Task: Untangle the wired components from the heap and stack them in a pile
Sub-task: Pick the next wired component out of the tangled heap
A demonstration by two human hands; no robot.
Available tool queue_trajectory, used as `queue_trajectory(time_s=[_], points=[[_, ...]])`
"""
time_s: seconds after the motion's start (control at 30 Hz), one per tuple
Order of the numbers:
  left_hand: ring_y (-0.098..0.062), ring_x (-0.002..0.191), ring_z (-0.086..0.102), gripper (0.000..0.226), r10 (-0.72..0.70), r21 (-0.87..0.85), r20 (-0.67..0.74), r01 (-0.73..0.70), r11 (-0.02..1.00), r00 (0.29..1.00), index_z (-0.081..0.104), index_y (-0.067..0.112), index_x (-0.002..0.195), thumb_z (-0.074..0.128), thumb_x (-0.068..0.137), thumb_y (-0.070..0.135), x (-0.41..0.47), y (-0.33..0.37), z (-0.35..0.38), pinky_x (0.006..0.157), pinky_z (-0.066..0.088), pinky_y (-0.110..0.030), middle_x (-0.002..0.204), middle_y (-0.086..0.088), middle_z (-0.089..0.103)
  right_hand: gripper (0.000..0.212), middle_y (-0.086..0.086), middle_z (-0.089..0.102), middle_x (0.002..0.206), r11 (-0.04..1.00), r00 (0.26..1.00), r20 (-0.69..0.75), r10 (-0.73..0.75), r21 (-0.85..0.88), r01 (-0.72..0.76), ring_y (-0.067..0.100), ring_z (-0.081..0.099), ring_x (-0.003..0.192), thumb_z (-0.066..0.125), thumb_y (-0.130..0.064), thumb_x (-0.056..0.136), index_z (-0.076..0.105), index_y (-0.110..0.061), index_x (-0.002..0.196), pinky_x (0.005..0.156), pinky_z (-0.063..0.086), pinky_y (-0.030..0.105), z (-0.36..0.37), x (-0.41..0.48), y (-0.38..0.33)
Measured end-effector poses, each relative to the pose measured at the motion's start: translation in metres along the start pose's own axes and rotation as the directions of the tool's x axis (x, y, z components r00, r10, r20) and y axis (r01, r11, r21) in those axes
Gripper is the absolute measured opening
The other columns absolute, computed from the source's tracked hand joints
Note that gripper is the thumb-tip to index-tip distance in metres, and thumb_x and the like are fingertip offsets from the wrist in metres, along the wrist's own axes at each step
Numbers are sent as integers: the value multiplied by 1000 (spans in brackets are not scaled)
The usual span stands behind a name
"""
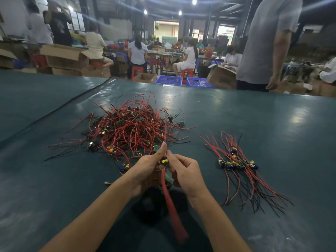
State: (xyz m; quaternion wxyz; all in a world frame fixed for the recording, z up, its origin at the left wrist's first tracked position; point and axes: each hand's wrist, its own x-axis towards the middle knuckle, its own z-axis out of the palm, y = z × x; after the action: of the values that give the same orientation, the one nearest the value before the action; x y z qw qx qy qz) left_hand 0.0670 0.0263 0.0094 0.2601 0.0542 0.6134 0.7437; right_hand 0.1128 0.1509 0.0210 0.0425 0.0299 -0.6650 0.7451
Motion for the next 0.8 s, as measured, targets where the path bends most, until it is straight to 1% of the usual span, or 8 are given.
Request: queue_trajectory(time_s=[0.1,0.13,0.2,0.27,0.37,0.5,0.67,0.8], points=[[-25,109,62,137,36,190,-115,-14,982,993,60,13,129,59,21,97,0,6,-1,95,50,-40,124,-10,62,26,5,68,68,997,997,3,71,9,-71,17,64,63,65,-27,92,75,-13,73,62,54,27,1,-1,1],[-21,111,61,142,57,212,-126,-30,977,990,52,14,136,54,21,98,-3,7,1,97,47,-38,129,-9,60,25,1,66,64,997,997,-13,80,0,-80,15,61,63,65,-26,92,75,-14,73,63,51,29,2,-1,1],[-16,81,71,114,0,90,-145,13,996,989,58,15,126,62,38,86,0,4,1,75,56,-31,102,-8,74,24,-7,60,56,995,994,-40,105,3,-105,11,55,55,66,-25,91,74,-17,70,59,48,28,2,-1,1],[-25,74,73,88,-99,-74,-84,93,993,991,66,6,110,68,55,75,1,4,1,71,59,-35,87,-15,74,23,0,68,63,983,986,-68,151,119,-143,13,62,55,65,-21,92,76,-15,72,53,53,26,3,0,-1],[-11,45,56,48,-116,-255,10,115,960,993,64,9,96,67,73,51,3,1,0,46,48,-20,65,-3,62,18,5,72,68,943,967,-159,200,299,-146,11,64,51,63,-17,93,77,-11,82,43,48,20,3,1,-5],[-6,48,52,22,53,-96,51,-48,994,997,73,20,79,75,69,39,0,-7,3,45,42,-17,70,3,64,16,-1,68,64,843,934,-231,271,525,-115,7,57,45,62,-19,93,74,-9,92,40,45,20,-2,4,-7],[-8,50,53,38,200,50,62,-204,978,978,61,27,58,78,65,60,-8,-13,17,50,43,-19,59,5,57,19,12,74,95,886,938,-221,265,441,-146,32,62,81,68,-31,86,79,-18,94,80,56,42,-3,4,-2],[-11,48,59,53,267,90,-94,-259,962,959,61,25,49,60,62,77,-11,-6,21,48,47,-20,54,5,60,15,10,75,100,913,957,-173,231,380,-152,29,65,85,69,-30,82,80,-23,90,87,54,49,9,1,1]])
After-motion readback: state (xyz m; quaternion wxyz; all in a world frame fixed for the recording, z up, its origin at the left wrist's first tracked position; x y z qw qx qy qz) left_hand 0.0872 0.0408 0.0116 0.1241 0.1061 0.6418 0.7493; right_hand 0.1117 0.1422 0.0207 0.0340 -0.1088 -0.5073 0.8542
